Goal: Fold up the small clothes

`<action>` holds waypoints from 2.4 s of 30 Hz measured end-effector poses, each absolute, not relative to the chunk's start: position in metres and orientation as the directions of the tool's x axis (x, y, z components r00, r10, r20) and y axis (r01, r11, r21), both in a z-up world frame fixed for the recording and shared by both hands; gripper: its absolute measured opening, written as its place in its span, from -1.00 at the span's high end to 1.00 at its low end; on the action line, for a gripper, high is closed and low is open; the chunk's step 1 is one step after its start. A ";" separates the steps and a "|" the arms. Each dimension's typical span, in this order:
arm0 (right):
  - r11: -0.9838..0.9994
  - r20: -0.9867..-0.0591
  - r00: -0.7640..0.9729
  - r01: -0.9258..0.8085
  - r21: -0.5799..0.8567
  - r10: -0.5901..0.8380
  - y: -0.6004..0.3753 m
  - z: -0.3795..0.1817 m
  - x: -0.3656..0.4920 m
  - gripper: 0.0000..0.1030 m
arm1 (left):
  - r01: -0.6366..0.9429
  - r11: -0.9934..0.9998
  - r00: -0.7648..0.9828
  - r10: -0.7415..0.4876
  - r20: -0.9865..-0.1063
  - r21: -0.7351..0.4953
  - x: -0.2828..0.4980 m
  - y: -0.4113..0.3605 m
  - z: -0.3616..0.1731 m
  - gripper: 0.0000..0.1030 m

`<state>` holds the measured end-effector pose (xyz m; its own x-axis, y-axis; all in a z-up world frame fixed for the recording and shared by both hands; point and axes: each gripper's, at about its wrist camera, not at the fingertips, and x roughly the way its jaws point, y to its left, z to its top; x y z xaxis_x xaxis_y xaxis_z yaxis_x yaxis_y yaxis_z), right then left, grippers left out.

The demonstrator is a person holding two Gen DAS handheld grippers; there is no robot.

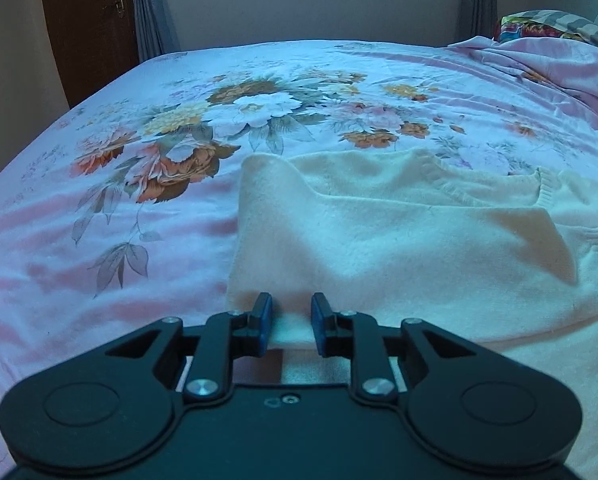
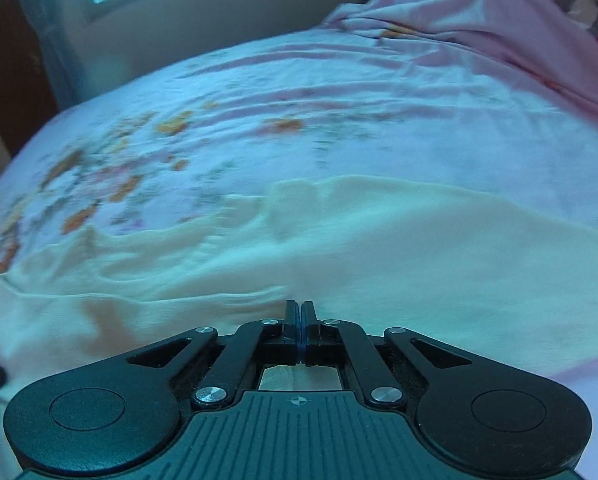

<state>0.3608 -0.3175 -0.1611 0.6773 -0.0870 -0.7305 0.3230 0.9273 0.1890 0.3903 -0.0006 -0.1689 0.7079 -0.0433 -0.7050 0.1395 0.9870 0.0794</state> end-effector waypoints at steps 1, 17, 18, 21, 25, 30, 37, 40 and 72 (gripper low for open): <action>0.928 -0.723 0.690 0.296 0.227 -0.043 -0.319 -0.159 0.359 1.00 | 0.139 0.989 0.711 -0.062 -0.701 0.053 0.387 -0.001 -0.163 0.65; 0.975 -0.734 0.680 0.165 0.149 -0.003 -0.270 -0.174 0.385 1.00 | 0.027 1.000 0.683 -0.007 -0.730 0.015 0.421 0.011 -0.172 0.59; 0.967 -0.711 0.703 0.158 0.197 0.030 -0.272 -0.166 0.373 1.00 | 0.030 1.000 0.692 -0.016 -0.721 0.007 0.414 0.010 -0.166 0.59; 0.983 -0.738 0.673 0.109 0.148 0.037 -0.260 -0.169 0.358 1.00 | 0.104 0.993 0.712 -0.038 -0.701 0.052 0.390 -0.005 -0.162 0.46; 0.971 -0.737 0.674 0.138 0.195 0.052 -0.273 -0.160 0.341 1.00 | 0.110 0.991 0.704 -0.028 -0.709 0.071 0.373 -0.011 -0.164 0.49; 0.951 -0.724 0.690 0.217 0.221 0.011 -0.315 -0.135 0.301 1.00 | 0.160 0.985 0.706 -0.073 -0.705 0.058 0.348 -0.020 -0.150 0.35; 0.924 -0.744 0.666 0.315 0.217 -0.052 -0.358 -0.130 0.234 1.00 | 0.180 0.984 0.675 -0.123 -0.727 0.001 0.302 -0.040 -0.154 -0.21; 0.897 -0.754 0.654 0.372 0.240 -0.070 -0.383 -0.135 0.209 1.00 | 0.194 0.981 0.664 -0.138 -0.735 -0.010 0.287 -0.048 -0.156 -0.21; 0.550 -0.694 0.611 0.753 0.361 -0.381 -0.582 -0.145 0.211 0.95 | 0.236 0.972 0.650 -0.164 -0.742 -0.008 0.393 -0.126 -0.167 -0.08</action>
